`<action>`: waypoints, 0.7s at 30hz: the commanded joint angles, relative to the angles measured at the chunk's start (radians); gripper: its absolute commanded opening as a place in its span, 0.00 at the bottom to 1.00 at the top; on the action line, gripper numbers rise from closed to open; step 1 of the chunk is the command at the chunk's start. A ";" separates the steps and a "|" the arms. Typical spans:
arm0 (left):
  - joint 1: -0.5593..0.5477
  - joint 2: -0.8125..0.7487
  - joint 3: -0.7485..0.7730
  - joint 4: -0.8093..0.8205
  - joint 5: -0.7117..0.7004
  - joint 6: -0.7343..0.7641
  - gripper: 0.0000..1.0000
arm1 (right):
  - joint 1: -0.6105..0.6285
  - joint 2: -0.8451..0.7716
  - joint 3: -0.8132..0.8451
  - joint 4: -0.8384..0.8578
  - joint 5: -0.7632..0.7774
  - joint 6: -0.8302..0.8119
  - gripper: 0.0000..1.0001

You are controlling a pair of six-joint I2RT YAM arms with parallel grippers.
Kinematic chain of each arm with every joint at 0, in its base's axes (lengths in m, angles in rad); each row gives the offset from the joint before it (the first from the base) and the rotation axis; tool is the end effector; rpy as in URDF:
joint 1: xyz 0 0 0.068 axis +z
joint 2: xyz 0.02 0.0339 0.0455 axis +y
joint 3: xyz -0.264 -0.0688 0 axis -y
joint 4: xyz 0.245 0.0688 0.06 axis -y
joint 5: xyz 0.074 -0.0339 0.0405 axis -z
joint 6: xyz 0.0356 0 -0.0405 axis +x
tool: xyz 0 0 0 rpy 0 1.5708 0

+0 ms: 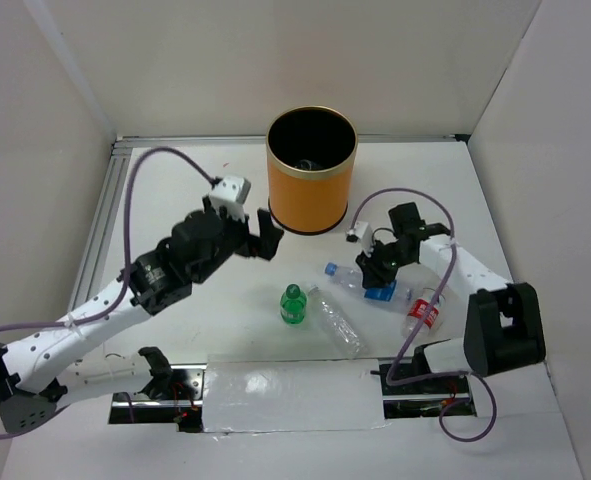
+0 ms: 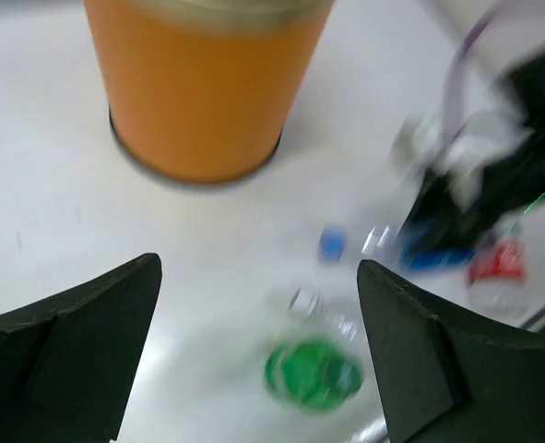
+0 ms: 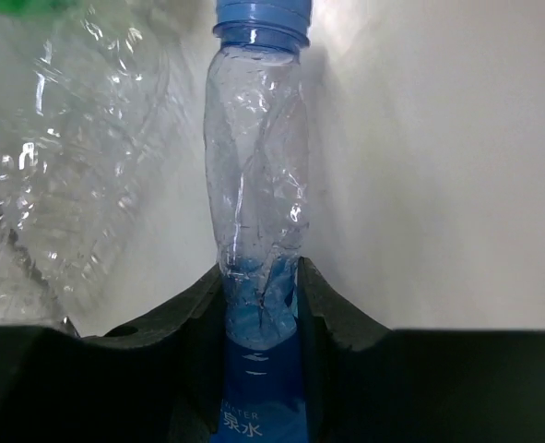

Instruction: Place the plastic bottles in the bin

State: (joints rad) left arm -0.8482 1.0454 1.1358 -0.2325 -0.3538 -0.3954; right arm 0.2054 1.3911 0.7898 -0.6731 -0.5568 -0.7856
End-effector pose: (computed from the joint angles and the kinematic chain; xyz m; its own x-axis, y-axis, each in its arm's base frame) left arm 0.1630 -0.1662 0.4086 -0.2701 -0.2400 -0.9324 0.4039 0.8508 -0.3360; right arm 0.2304 0.0672 0.1844 -0.4326 -0.7034 -0.5639 -0.8914 0.4273 0.1507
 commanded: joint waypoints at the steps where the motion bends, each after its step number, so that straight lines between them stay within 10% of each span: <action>1: -0.055 -0.089 -0.187 -0.038 -0.026 -0.149 1.00 | -0.055 -0.166 0.178 -0.148 -0.098 -0.147 0.15; 6: -0.136 -0.188 -0.352 0.004 -0.080 -0.230 1.00 | -0.153 -0.290 0.449 -0.210 -0.354 -0.274 0.09; 10: -0.233 -0.197 -0.387 -0.030 -0.134 -0.249 1.00 | -0.153 -0.285 0.591 0.067 -0.506 -0.073 0.08; 14: -0.267 -0.206 -0.447 0.025 -0.131 -0.212 1.00 | -0.091 -0.151 0.629 0.567 -0.494 0.393 0.08; 21: -0.278 -0.182 -0.519 0.157 -0.088 -0.162 1.00 | 0.060 0.231 0.937 0.681 -0.350 0.417 0.08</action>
State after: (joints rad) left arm -1.1183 0.8547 0.6228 -0.2001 -0.4477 -0.5953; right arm 0.2298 1.5192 1.6485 -0.1181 -0.9627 -0.4526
